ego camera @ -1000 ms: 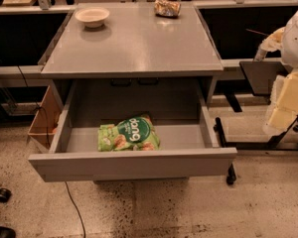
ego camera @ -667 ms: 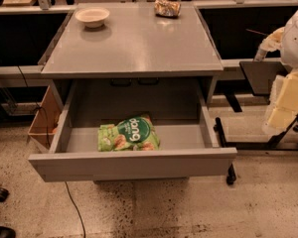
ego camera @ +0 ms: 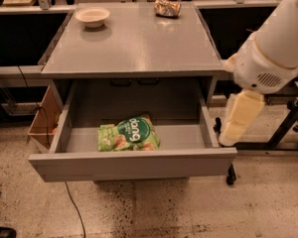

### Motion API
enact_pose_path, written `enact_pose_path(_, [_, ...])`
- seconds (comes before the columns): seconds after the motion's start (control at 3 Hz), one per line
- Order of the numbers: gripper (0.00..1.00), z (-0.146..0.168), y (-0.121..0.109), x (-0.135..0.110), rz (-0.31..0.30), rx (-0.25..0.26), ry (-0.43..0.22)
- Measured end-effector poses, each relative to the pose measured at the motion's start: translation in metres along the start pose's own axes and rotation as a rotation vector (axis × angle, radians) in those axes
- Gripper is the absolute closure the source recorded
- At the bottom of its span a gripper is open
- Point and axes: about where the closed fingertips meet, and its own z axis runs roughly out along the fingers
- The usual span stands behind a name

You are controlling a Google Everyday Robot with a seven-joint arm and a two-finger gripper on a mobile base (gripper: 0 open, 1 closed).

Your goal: Pick green rice chip bag from top drawer and place on counter

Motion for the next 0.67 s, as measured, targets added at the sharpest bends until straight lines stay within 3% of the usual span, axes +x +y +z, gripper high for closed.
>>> enact_pose_path(0.33, [0.00, 0.034, 0.001, -0.015, 0.012, -0.024, -0.027])
enact_pose_path(0.67, [0.00, 0.070, -0.003, -0.050, 0.034, -0.023, -0.086])
